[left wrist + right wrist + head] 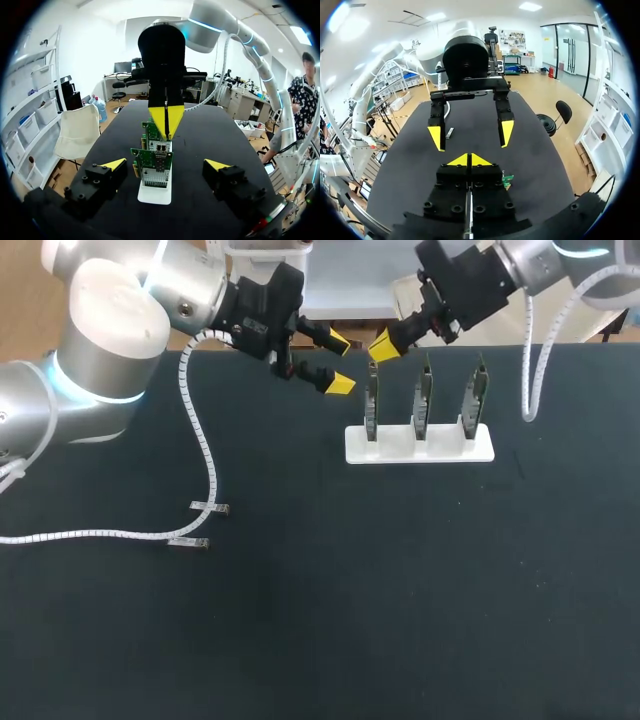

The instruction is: Pick up the optical module with the left hand, and insert it into the network port with the right hand.

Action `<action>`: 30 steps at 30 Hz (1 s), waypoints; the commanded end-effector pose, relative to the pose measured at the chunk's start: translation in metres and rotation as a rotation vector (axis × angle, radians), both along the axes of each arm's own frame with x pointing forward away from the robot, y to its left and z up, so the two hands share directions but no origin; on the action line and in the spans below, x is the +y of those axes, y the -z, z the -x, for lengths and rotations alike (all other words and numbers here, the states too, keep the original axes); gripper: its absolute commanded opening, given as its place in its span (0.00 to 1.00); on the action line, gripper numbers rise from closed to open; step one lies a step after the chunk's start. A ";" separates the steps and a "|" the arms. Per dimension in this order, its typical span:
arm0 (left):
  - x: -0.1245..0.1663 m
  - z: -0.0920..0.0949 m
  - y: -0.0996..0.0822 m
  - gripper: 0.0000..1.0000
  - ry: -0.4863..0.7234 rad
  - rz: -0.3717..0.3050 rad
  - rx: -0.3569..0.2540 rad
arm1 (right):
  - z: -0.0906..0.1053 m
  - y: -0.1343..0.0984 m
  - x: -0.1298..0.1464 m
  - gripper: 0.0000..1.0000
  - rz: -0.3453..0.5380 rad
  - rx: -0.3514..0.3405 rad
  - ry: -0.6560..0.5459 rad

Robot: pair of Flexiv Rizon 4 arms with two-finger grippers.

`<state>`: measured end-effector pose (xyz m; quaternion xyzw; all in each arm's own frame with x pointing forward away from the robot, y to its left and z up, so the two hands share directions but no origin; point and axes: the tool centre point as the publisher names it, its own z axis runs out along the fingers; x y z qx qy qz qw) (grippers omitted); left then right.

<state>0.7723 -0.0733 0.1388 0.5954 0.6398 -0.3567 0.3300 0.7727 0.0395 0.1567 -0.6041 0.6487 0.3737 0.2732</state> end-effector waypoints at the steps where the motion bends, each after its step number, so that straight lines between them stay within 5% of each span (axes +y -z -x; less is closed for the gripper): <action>1: 0.000 -0.002 0.000 1.00 0.004 -0.004 0.003 | -0.005 0.003 0.004 0.00 0.004 0.005 -0.002; 30: 0.000 -0.002 0.000 1.00 0.004 -0.004 0.003 | -0.008 0.020 0.000 0.00 0.033 0.045 0.015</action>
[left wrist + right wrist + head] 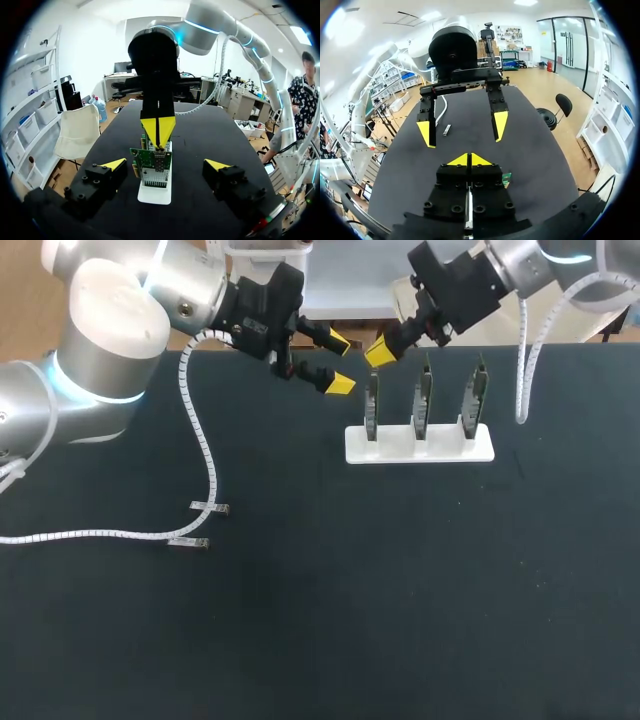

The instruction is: Pick up the optical module with the left hand, and insert it into the network port with the right hand.

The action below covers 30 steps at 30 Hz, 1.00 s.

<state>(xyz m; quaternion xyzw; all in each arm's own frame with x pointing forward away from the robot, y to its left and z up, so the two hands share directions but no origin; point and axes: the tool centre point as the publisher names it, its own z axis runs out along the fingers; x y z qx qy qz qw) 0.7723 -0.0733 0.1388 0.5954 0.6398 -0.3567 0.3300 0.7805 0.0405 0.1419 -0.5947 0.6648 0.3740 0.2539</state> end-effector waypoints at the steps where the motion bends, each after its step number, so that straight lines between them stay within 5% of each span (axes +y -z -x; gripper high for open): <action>1: 0.000 -0.002 0.000 1.00 0.004 -0.004 0.003 | 0.001 0.006 -0.001 0.00 0.005 0.005 -0.003; 8: 0.000 -0.002 0.000 1.00 0.004 -0.004 0.003 | 0.003 0.004 -0.001 0.00 -0.015 0.023 -0.001; 18: 0.000 -0.002 0.000 1.00 0.004 -0.004 0.003 | 0.003 -0.032 -0.001 0.00 -0.101 -0.019 -0.012; 30: 0.000 -0.002 0.000 1.00 0.004 -0.004 0.003 | 0.009 -0.047 -0.051 0.00 -0.078 -0.054 -0.009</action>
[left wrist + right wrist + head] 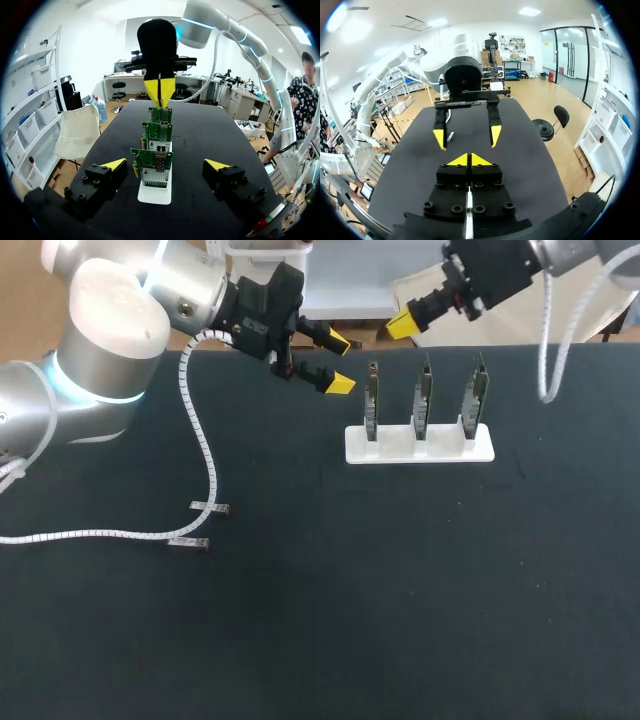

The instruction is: Pick up the optical module with the left hand, and insert it into the network port with the right hand.

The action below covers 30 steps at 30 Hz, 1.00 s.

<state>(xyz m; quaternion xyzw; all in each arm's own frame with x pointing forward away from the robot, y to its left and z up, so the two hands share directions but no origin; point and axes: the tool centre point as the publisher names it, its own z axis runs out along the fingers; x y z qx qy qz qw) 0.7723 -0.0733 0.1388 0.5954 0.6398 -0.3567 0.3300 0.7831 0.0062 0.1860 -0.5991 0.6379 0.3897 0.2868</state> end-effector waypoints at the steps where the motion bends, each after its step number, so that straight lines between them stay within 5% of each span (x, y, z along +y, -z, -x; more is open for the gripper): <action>1: 0.000 -0.002 0.000 1.00 0.004 -0.004 0.003 | 0.011 -0.003 -0.021 0.00 0.004 -0.011 0.016; 13: 0.000 -0.002 0.000 1.00 0.004 -0.004 0.003 | 0.008 0.015 -0.056 0.00 0.057 0.019 0.015; 30: 0.000 -0.002 0.000 1.00 0.004 -0.004 0.003 | 0.007 0.018 -0.069 0.00 0.070 0.022 -0.018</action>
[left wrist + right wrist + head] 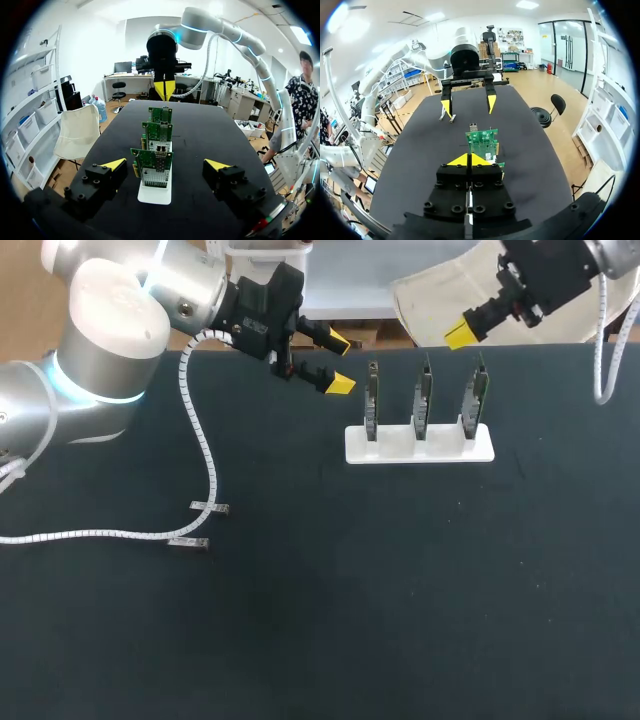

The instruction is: Pick up the optical module with the left hand, and insert it into the network port with the right hand.

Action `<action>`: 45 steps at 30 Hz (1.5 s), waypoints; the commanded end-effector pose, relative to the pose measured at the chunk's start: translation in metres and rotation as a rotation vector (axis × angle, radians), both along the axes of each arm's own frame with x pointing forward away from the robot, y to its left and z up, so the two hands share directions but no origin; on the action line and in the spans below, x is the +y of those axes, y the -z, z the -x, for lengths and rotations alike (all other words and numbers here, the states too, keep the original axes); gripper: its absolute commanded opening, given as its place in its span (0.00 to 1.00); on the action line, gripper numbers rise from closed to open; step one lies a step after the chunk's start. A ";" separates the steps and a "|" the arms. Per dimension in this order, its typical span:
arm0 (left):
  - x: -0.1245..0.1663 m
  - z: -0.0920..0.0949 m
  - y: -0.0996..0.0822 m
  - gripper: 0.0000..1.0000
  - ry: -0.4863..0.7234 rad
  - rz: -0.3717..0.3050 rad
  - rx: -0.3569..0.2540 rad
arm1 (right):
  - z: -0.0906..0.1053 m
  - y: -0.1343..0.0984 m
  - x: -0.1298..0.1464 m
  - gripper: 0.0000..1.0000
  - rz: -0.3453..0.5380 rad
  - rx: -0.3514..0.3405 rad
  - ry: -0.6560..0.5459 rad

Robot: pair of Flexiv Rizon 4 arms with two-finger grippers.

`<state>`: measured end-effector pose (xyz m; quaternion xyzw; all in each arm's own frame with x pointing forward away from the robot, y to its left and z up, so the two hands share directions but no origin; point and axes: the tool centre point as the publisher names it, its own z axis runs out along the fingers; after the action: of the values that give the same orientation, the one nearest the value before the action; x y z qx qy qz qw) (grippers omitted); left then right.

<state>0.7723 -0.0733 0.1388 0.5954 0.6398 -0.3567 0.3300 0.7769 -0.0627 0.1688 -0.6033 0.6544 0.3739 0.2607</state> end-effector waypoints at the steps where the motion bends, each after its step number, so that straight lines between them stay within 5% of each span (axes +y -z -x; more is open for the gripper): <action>1: 0.000 -0.002 0.000 1.00 0.004 -0.004 0.003 | 0.002 0.001 0.000 0.00 0.005 0.004 -0.025; 28: 0.000 -0.002 0.000 1.00 0.004 -0.004 0.003 | 0.013 0.007 -0.009 0.00 0.011 0.004 -0.009; 29: 0.000 -0.002 0.000 1.00 0.004 -0.004 0.003 | 0.014 0.007 -0.009 0.20 0.009 0.002 -0.011; 30: 0.000 -0.002 0.000 1.00 0.004 -0.004 0.003 | 0.014 0.007 -0.009 1.00 0.009 0.002 -0.011; 45: 0.000 -0.002 0.000 1.00 0.004 -0.004 0.003 | 0.014 0.007 -0.009 1.00 0.009 0.002 -0.011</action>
<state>0.7723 -0.0733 0.1388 0.5954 0.6398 -0.3567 0.3300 0.7657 -0.0713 0.1620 -0.6084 0.6522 0.3752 0.2524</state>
